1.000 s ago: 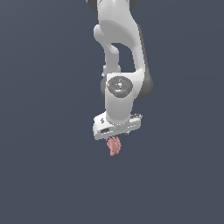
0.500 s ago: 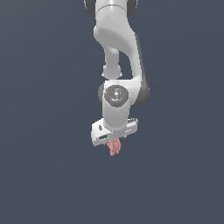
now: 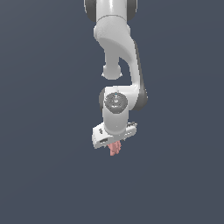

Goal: Pick up the object and move it to a goal position.

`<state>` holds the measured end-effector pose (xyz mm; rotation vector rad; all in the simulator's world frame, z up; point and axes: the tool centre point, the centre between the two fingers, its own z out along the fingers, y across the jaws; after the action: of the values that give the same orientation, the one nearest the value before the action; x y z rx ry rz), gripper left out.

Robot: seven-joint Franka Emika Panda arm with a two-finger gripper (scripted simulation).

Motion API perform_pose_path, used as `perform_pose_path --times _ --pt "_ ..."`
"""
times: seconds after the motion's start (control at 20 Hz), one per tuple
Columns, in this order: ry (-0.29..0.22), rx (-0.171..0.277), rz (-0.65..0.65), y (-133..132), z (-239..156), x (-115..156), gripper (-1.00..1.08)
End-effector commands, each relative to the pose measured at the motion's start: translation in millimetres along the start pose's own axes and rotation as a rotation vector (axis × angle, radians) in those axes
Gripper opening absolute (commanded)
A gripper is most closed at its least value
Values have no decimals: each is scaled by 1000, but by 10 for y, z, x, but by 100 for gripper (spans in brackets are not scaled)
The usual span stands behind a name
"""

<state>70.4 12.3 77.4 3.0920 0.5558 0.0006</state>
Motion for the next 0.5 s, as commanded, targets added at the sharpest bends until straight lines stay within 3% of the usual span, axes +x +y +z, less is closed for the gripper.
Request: perform_pose_path --times 0.0,0.35,0.4,0.45 --pt "0 0 -1 0 132 -6 100" --pt "0 0 -2 5 218 9 100" --pt "0 0 -2 5 218 9 -100" --pt "0 0 -2 5 218 9 -100"
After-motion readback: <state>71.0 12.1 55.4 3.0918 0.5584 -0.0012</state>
